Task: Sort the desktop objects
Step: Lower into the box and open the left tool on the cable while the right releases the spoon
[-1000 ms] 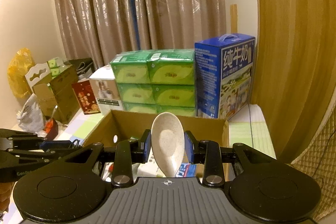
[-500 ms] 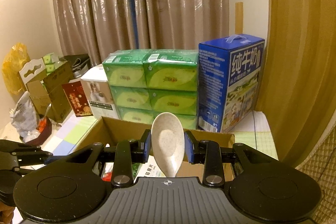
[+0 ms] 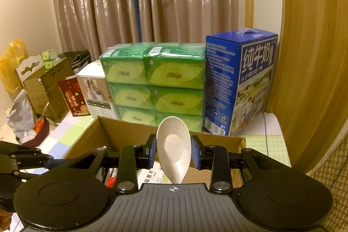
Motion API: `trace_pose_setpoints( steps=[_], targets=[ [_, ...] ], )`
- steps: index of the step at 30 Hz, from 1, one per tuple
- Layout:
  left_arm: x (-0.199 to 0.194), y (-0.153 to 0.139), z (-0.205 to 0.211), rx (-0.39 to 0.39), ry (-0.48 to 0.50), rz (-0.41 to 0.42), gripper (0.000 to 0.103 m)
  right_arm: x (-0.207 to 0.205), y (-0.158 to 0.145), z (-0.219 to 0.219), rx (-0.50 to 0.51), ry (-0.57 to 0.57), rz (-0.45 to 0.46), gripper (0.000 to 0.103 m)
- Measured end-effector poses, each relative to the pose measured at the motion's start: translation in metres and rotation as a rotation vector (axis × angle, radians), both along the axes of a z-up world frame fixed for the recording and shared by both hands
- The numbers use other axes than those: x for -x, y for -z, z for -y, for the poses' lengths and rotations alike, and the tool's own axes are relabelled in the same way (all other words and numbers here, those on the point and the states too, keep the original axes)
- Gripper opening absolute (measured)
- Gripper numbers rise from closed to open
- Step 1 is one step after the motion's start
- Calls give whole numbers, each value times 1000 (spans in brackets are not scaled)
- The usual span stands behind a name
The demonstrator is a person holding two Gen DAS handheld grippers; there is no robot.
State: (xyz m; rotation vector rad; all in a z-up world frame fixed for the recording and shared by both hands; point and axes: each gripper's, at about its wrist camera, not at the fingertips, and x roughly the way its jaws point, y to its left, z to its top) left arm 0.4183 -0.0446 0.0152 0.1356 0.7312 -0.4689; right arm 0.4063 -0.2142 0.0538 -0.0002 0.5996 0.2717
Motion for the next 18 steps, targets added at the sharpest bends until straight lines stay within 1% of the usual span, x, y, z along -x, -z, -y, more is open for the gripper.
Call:
trace_pose_setpoints(
  steps=[13,18],
  targets=[
    [-12,9,4,5,-6,-14,18,-11,8,3,2,4,-6,30],
    [-19,15,3,28,-22,-23,20,-14,12,4,1,6,-8,30]
  ],
)
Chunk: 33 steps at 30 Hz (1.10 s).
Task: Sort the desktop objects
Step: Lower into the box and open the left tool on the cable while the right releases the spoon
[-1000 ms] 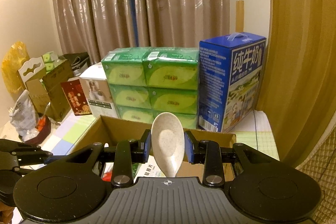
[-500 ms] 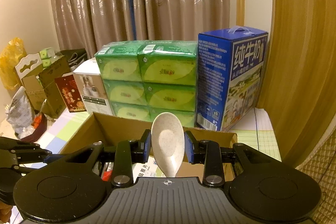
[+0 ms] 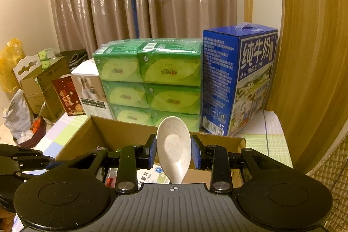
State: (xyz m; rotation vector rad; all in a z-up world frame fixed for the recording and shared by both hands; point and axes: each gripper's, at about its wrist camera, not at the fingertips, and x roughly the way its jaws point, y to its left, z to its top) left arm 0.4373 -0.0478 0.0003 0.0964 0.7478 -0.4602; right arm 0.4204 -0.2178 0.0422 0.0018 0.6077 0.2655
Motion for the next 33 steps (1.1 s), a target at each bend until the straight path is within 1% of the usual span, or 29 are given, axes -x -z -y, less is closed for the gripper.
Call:
trace_pose_setpoints(
  steps=[1,2,3,7,10,11,12,14,15,19,21,22,23,24,26,27,29,33],
  targets=[
    [-1,1,-1,8,-6,-3,22,-1,2,0,0,-1,-1,30],
    [-2,2,-1,13,-10,-8,31,-2,3,1,-3,-1,0,30],
    [-2,3,-2,18,-12,-7,34,-3,4,1,-6,-2,-2,30],
    [1,2,-5,24,-16,-2,34,-7,9,2,-17,-6,-5,30],
    [3,1,-8,30,-20,2,38,-9,12,2,-21,-9,9,30],
    [4,0,-9,30,-20,4,41,-10,13,2,-26,-14,9,32],
    [6,-1,-9,30,-19,8,45,-11,14,3,-25,-8,2,46],
    [8,-3,-11,29,-19,18,50,-9,15,6,-35,5,5,66],
    [10,-4,-11,30,-19,24,54,-7,15,8,-39,7,12,67],
    [16,-7,-13,32,-22,39,61,-3,16,15,-41,18,0,67],
    [21,-7,-13,24,-26,48,69,3,16,19,-44,24,-5,69],
    [24,-8,-14,19,-28,53,70,6,16,21,-46,26,-6,70],
    [28,-9,-14,16,-34,56,76,9,16,22,-48,26,-9,72],
    [31,-10,-15,16,-43,58,84,14,16,24,-48,26,-12,76],
    [39,-13,-17,8,-69,66,94,23,16,27,-46,28,-20,82],
    [44,-14,-18,-6,-81,72,98,29,16,28,-43,29,-24,85],
    [53,-17,-18,-28,-94,84,102,41,15,31,-40,33,-34,90],
    [72,-25,-23,-32,-132,91,102,67,14,37,-55,56,-53,98]
  ],
)
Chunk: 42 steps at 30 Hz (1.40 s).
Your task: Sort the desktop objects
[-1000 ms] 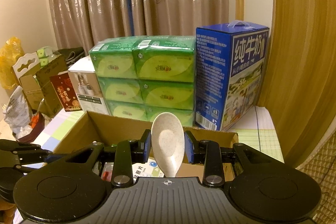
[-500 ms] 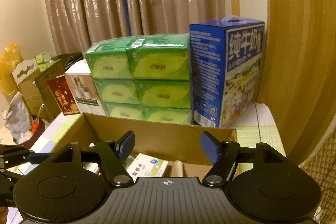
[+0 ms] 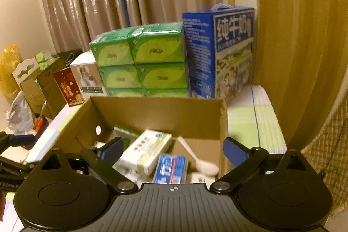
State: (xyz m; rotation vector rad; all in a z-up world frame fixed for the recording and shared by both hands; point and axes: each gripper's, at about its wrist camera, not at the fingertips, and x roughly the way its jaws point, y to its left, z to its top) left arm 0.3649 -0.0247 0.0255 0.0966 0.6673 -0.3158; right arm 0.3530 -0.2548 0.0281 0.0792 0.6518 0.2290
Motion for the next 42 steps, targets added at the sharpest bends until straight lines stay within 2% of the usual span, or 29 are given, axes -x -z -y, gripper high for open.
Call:
trace_pose_setpoints(
  steps=[9,20,25,33,42],
  targets=[
    [54,-13,-13,57,-43,-40,102,65,-7,11,-53,36,-51,101],
    [121,-40,-26,121,-109,-19,102,137,-22,14,-46,62,-51,101],
    [145,-49,-35,171,-149,-60,102,165,-29,8,-32,71,-54,101],
    [190,-61,-43,158,-174,-54,102,213,-40,1,-127,57,-84,101],
    [237,-73,-47,134,-201,-48,102,262,-48,-3,-97,58,-68,101]
  ],
)
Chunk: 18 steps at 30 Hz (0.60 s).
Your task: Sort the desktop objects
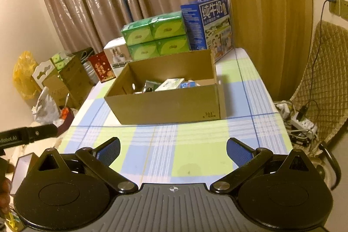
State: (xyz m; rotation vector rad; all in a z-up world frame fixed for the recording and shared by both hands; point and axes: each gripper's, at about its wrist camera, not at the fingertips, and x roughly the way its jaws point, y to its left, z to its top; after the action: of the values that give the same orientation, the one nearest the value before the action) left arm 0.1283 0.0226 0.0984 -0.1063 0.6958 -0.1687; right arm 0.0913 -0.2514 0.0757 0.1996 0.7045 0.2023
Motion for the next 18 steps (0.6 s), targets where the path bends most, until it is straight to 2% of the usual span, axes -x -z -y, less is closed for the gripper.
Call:
trace_pose_setpoints(
  steps=[18],
  targets=[
    [51,-13,5,-21,-36,3,102,60,-18,-9,65,13,67,101]
  ],
)
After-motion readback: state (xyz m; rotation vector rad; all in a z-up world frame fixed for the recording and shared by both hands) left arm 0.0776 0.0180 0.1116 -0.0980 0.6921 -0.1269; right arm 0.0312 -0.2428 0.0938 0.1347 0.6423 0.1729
